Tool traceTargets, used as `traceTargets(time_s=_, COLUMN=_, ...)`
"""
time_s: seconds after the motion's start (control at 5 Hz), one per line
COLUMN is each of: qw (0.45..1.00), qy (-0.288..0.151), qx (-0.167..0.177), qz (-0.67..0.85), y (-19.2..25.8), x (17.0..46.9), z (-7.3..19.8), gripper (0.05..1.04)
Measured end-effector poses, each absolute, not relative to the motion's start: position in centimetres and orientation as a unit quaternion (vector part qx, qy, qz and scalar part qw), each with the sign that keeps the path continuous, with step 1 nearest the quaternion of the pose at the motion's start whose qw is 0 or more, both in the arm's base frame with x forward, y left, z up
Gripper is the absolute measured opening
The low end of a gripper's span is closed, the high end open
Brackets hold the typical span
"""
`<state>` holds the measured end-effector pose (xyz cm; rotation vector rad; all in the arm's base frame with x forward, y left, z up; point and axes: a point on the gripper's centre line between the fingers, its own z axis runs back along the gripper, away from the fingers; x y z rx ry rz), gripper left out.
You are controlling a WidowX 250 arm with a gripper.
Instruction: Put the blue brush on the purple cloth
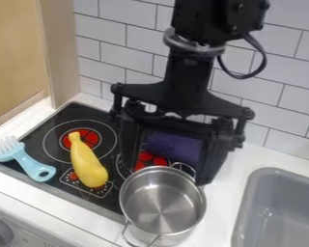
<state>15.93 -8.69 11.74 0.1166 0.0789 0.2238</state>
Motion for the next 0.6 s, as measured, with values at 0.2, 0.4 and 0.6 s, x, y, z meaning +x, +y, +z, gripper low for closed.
traceTargets(time_s=0.2, qw=0.988, qy=0.06, qx=0.069, qz=0.121, y=-8.0, x=15.0, z=10.8, gripper=0.999)
traceTargets(time_s=0.4, qw=0.968, qy=0.06, qx=0.051, qz=0.24, y=-5.4, x=15.2, z=11.0, gripper=0.999)
traceTargets(time_s=0.6, qw=0.931, qy=0.061, qx=0.043, qz=0.358, y=-2.3, x=15.4, z=10.8, gripper=0.999)
